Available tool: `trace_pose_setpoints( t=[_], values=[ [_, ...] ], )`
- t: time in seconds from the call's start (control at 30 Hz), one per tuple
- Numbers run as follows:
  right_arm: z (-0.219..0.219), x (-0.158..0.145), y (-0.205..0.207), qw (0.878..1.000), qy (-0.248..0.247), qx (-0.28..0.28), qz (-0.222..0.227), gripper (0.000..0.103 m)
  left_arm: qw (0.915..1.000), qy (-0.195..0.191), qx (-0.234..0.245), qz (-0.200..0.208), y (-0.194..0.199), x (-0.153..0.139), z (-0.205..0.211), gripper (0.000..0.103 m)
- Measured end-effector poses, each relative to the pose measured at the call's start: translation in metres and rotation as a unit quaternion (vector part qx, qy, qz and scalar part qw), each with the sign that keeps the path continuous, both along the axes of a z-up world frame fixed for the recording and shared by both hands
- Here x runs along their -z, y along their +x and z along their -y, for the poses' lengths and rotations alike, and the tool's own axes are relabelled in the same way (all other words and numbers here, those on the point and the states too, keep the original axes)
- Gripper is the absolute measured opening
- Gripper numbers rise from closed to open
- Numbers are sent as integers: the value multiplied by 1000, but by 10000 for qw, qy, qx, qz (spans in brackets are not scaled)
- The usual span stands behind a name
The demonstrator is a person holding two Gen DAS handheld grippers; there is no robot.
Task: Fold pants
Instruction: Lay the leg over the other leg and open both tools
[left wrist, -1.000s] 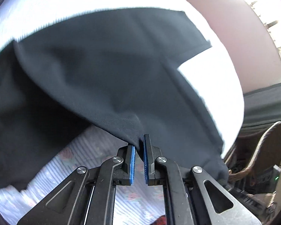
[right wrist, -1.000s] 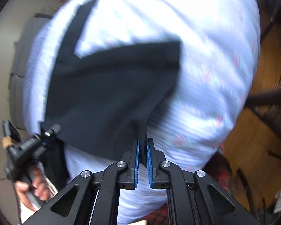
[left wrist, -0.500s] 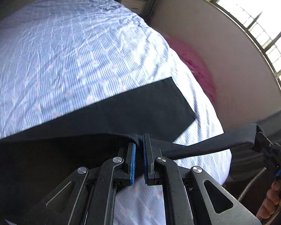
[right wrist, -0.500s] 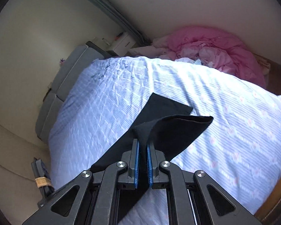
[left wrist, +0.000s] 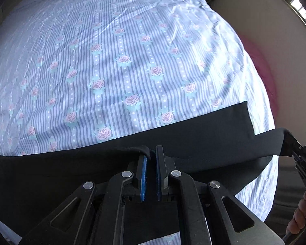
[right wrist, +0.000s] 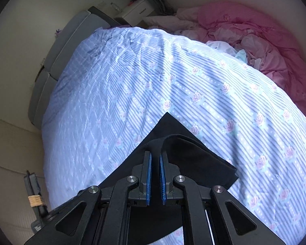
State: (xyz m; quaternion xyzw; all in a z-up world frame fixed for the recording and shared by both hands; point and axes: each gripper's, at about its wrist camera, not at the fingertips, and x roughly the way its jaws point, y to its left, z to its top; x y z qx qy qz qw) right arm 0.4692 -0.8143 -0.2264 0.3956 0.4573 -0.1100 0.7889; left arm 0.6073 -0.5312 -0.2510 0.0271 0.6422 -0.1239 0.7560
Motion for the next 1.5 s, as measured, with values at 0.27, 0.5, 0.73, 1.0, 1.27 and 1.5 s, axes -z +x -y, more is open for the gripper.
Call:
trace_pose_setpoints(
  t=[0.27, 0.5, 0.73, 1.0, 1.27, 1.5],
  values=[
    [-4, -42, 2, 9890, -1435, -355, -61, 48, 9959, -385, 463, 670, -8, -49, 54, 57],
    [-35, -93, -49, 9753, -2000, -915, 221, 55, 9893, -276, 775, 1202, -81, -92, 29, 63],
    [-109, -110, -102, 9634, -1878, -1876, 383, 55, 9935, -126, -8, 1135, -171, -113, -82, 65],
    [-234, -116, -136, 9298, -1384, -3347, 660, 55, 9763, 205, -1733, 1283, -282, -149, -230, 65],
    [-357, -142, -176, 8788, -1160, -4491, 1119, 55, 9443, 326, -2957, 1406, -383, -170, -340, 67],
    [-459, -144, -205, 8526, -976, -4983, 1236, 55, 9383, 307, -3102, 1498, -427, -170, -414, 71]
  ],
)
